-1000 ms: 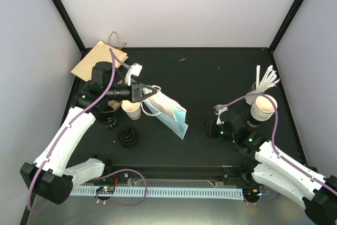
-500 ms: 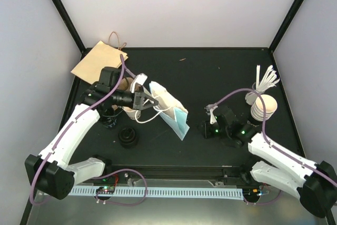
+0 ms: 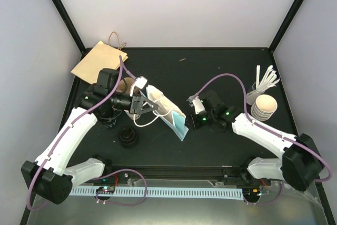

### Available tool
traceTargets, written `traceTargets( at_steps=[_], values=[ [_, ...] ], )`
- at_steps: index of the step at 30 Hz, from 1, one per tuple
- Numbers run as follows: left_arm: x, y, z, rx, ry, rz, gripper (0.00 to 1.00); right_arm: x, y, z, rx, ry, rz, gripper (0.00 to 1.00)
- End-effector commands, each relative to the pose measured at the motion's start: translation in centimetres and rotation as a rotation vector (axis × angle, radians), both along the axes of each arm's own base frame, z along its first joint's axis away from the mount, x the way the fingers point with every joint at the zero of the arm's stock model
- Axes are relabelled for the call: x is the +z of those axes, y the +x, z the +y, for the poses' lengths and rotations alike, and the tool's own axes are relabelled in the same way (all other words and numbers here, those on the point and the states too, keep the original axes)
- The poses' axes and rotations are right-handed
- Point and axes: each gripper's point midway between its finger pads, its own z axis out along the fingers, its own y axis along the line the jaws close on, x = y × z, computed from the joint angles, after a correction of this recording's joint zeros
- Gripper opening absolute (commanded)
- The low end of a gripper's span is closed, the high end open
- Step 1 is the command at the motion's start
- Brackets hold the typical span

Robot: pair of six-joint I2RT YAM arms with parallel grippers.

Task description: Pack the takeout coffee

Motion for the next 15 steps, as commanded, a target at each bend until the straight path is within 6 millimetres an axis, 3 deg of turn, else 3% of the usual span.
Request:
traceTargets(
  at_steps=[1, 6, 10, 15],
  values=[
    [1.3, -1.0, 0.2, -0.025, -0.007, -0.042, 0.02, 0.0, -1.3, 1.6, 0.088, 0.009, 0.034, 0.43],
    [0.8, -0.9, 0.8, 0.024, 0.054, -0.048, 0.02, -1.6, -2.7, 2.0, 0.105, -0.066, 0.035, 0.44],
    [0.4, -0.7, 1.0, 0.041, 0.074, -0.048, 0.02, -2.8, -3.4, 2.2, 0.087, -0.111, 0.030, 0.39],
    [0.2, -0.7, 1.0, 0.039, 0.079, -0.040, 0.01, -2.4, -3.0, 2.3, 0.057, -0.097, 0.003, 0.33]
  ],
)
